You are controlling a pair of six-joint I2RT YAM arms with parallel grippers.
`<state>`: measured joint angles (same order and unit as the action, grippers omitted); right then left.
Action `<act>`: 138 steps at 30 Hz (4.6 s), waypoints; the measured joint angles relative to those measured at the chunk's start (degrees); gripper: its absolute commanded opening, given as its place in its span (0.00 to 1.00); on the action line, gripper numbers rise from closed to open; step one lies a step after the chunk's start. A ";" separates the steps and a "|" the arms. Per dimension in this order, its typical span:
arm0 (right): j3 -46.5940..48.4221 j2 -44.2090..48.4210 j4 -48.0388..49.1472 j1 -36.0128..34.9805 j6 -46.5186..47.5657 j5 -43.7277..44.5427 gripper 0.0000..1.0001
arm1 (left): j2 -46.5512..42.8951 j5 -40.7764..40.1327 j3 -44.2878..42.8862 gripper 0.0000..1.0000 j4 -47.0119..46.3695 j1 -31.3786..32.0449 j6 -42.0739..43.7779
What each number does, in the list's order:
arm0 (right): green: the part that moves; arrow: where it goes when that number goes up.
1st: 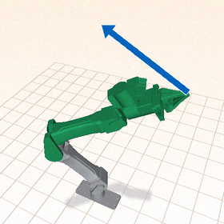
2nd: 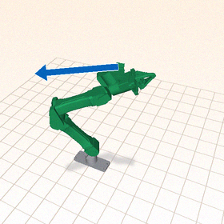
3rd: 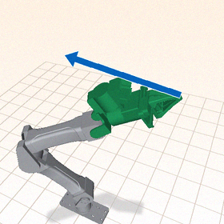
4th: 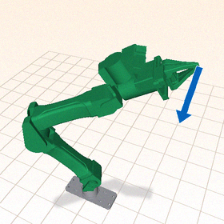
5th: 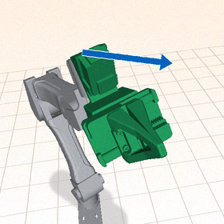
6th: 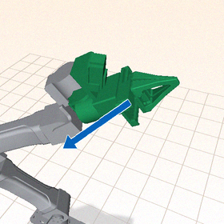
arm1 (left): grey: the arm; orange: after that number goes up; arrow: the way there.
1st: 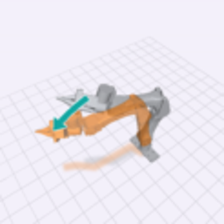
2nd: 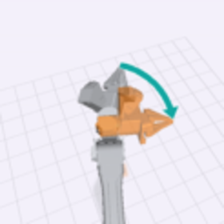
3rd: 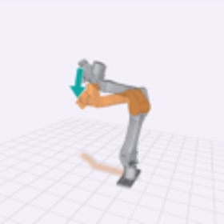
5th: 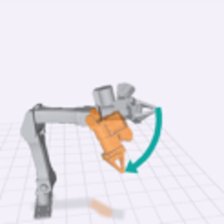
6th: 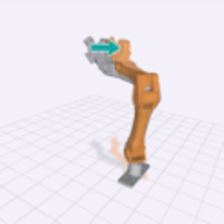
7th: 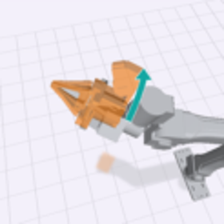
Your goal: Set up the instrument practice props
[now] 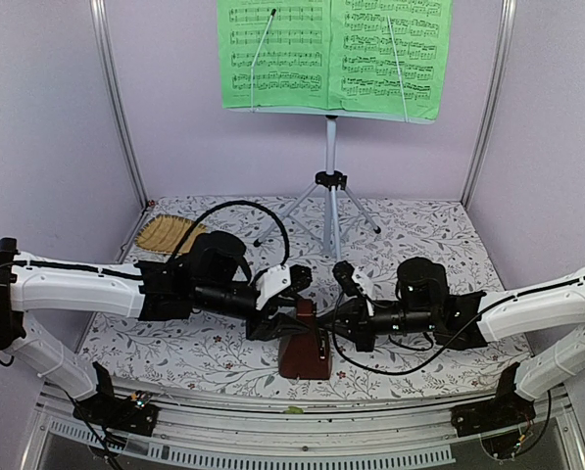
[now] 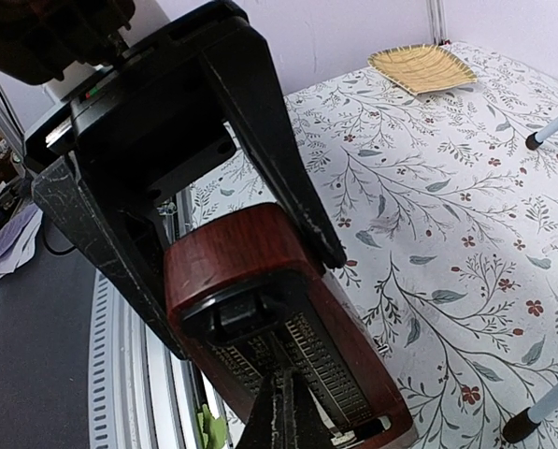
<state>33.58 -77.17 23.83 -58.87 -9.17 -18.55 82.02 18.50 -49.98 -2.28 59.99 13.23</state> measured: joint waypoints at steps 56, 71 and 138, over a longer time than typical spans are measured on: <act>0.70 -0.26 -0.72 -0.68 -0.55 10.10 0.18 | 0.00 0.09 0.00 0.10 0.02 0.00 -0.04; 0.70 -0.26 -0.70 1.11 -1.84 9.86 0.34 | 0.00 0.20 0.00 0.10 0.02 0.00 -0.04; 6.08 12.85 -17.66 17.00 -12.35 24.48 0.99 | -2.58 -1.22 0.02 0.96 -2.56 0.98 -2.49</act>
<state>39.66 -64.31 6.17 -41.87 -21.52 5.93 79.44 17.28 -49.95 -4.84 60.97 10.74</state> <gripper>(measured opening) 0.989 0.959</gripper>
